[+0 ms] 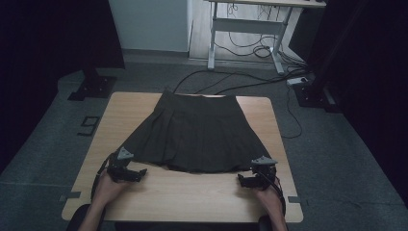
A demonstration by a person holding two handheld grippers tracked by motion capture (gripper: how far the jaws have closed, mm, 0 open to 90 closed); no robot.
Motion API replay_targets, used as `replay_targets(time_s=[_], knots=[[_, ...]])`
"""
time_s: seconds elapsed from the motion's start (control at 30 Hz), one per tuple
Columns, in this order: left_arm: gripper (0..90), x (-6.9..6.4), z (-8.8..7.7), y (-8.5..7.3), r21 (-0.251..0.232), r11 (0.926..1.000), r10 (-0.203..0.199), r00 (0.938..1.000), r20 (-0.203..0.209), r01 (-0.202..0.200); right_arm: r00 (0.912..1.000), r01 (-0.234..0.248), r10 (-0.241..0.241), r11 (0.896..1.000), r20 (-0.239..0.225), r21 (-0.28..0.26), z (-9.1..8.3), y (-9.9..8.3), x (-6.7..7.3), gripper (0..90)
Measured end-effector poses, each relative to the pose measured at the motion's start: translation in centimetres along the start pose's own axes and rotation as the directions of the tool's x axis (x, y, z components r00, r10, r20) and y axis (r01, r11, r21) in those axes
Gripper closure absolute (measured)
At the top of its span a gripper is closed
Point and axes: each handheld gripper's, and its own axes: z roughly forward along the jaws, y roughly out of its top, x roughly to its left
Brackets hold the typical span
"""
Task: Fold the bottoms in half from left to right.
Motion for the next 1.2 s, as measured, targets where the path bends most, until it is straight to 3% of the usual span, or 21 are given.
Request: replay_targets(time_s=[0.17, 0.3, 0.37, 0.43, 0.5, 0.57, 0.77, 0.8, 0.87, 0.97, 1.2], knots=[[8.0, 0.6, -0.8, 0.6, -0.024, 0.9992, -0.030, 0.9995, 0.006, 0.030, 1.0000, -0.006, 0.006, 1.000, -0.007, -0.013, -0.7, 0.4, 0.2, 2.2], [14.6, 1.7, -2.0, 2.4, -0.104, 0.9939, -0.040, 0.9991, -0.012, 0.039, 1.0000, -0.001, 0.001, 0.998, 0.001, -0.064, -1.8, 1.3, 0.6, 6.3], [15.1, 2.2, -2.1, 3.2, -0.120, 0.9913, -0.055, 0.9984, -0.005, 0.055, 0.9998, -0.010, 0.008, 0.996, -0.018, -0.092, -2.2, 2.0, 0.9, 10.4], [18.3, 2.6, -1.9, 4.0, -0.124, 0.9914, -0.045, 0.9989, -0.010, 0.043, 0.9995, -0.012, 0.009, 0.994, -0.029, -0.111, -2.4, 2.8, 1.2, 13.5], [21.8, 3.0, -1.4, 4.8, -0.127, 0.9909, -0.047, 0.9988, -0.011, 0.045, 0.9998, -0.005, 0.003, 0.994, -0.019, -0.110, -2.3, 3.6, 1.6, 16.2], [23.4, 3.4, -0.5, 5.4, -0.117, 0.9914, -0.059, 0.9982, 0.002, 0.059, 0.9998, -0.006, 0.004, 0.995, -0.021, -0.102, -1.9, 4.2, 1.8, 19.9], [21.4, 4.3, 2.2, 5.5, -0.032, 0.9971, -0.071, 0.9970, -0.033, 0.070, 0.9999, -0.008, 0.007, 0.998, -0.012, -0.065, -0.5, 4.5, 2.0, 20.1], [21.6, 4.4, 3.1, 5.0, 0.013, 0.9980, -0.061, 0.9971, -0.045, 0.062, 0.9999, -0.011, 0.011, 0.999, -0.003, -0.046, 0.2, 4.4, 1.9, 18.0], [19.8, 4.2, 3.1, 4.6, -0.008, 0.9981, -0.061, 0.9968, -0.052, 0.061, 0.9999, -0.014, 0.015, 1.000, 0.007, -0.019, 1.0, 4.2, 1.7, 16.2], [22.4, 3.7, 2.9, 4.6, 0.011, 0.9987, -0.048, 0.9976, -0.050, 0.049, 0.9996, -0.005, 0.004, 0.999, 0.028, 0.034, 2.0, 3.7, 1.3, 14.2], [22.9, 2.2, 2.5, 4.1, 0.013, 0.9992, -0.037, 0.9987, -0.036, 0.038, 0.9991, -0.016, 0.015, 0.999, 0.041, 0.036, 2.0, 3.6, 0.0, 13.8]])
